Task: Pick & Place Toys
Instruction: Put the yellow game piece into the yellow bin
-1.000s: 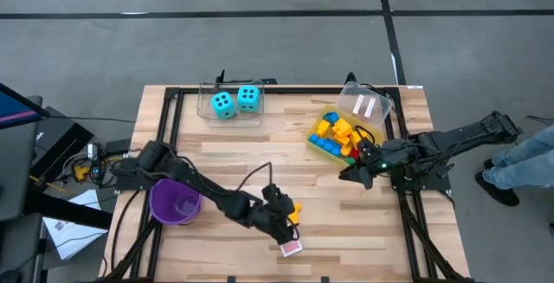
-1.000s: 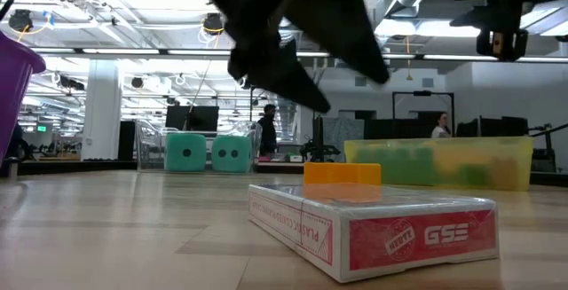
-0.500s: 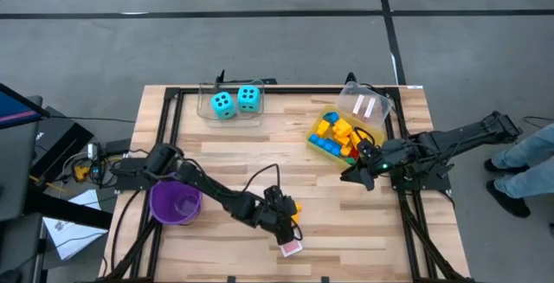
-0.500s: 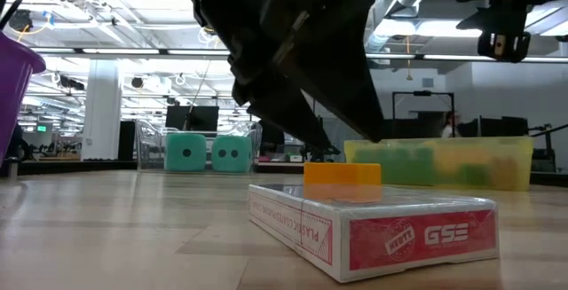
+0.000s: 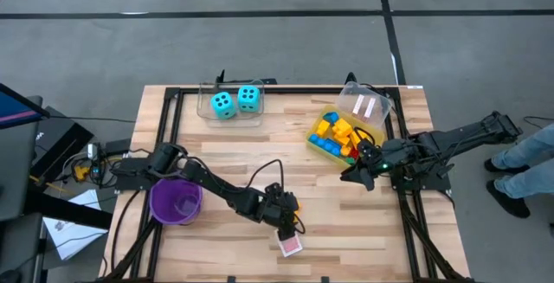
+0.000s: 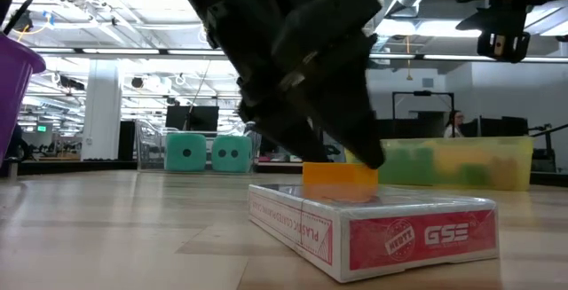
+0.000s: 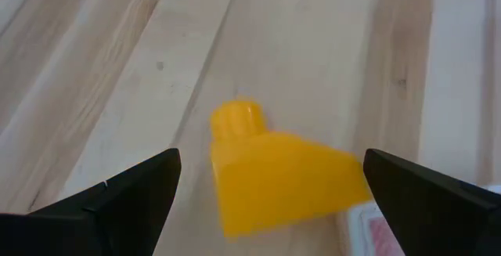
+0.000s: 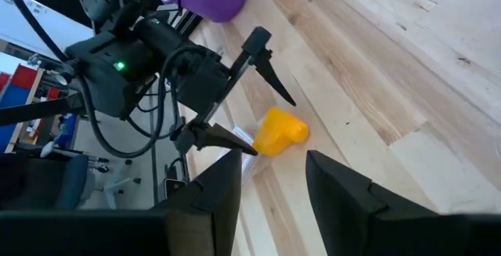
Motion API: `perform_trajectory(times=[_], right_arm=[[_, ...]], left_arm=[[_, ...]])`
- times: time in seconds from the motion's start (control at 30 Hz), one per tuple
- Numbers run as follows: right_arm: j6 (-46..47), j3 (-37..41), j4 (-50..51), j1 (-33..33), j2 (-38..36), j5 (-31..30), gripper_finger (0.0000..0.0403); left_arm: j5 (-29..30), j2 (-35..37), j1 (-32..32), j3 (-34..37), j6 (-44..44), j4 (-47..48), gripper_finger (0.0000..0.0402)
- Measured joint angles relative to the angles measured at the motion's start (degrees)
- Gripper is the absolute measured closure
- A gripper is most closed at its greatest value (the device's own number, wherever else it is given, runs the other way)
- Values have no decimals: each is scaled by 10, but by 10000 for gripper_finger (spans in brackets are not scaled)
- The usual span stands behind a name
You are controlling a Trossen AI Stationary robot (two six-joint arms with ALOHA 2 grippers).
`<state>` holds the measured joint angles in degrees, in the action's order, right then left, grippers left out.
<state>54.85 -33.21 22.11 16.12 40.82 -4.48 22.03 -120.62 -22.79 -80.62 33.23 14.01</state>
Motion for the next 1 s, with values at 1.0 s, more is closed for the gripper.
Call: perform_trajectory(times=[1.0], right_arm=[[-13,0,1,0,0,0,266]], left_arm=[[-37,0,35,0,5,17,72]])
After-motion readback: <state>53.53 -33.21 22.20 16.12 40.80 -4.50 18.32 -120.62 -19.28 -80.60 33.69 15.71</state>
